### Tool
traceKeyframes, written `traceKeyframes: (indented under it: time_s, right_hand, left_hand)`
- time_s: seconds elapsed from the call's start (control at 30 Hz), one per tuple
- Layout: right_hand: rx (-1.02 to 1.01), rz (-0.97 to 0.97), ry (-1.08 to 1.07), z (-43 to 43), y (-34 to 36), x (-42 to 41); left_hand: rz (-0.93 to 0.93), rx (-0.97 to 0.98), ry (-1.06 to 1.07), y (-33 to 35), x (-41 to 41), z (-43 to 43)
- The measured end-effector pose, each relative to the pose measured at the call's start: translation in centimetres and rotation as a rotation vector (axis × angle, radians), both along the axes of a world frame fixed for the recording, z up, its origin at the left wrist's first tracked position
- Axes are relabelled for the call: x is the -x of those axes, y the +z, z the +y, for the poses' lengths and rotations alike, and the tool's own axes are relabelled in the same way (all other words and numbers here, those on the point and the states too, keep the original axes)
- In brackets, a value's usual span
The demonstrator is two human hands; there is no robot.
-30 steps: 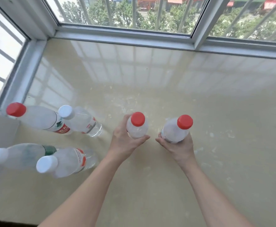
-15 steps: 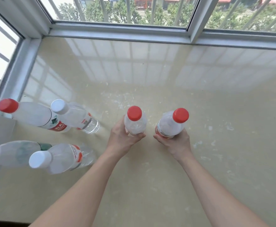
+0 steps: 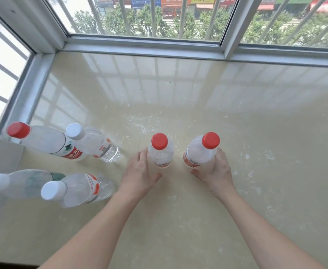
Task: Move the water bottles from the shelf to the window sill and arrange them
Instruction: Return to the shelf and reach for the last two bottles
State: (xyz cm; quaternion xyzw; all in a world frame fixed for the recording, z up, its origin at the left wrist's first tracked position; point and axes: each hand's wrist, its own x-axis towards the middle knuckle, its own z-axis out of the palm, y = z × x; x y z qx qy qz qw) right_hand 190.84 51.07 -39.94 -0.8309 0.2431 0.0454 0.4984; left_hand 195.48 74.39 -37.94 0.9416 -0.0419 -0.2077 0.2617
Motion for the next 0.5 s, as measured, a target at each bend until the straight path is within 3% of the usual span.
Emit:
traceKeyframes:
  time_s: [0.1,0.17,0.3,0.5]
  right_hand:
    - [0.239,0.142,0.199,-2.1,1.9,2.2]
    - [0.386,0.154,0.347,-3.4,3.6,3.7]
    - [0.57,0.12,0.466,-4.8,8.8,5.5]
    - [0.769,-0.139,0.456,-4.2,17.7,6.8]
  left_hand:
    - [-0.047,-0.256,-0.192,1.7,2.3,0.7]
    - [-0.089,-0.317,-0.234,3.3,3.8,1.0]
    - [-0.148,-0.378,-0.271,7.7,6.2,0.8]
    - [-0.41,-0.289,-0.337,17.6,7.7,0.4]
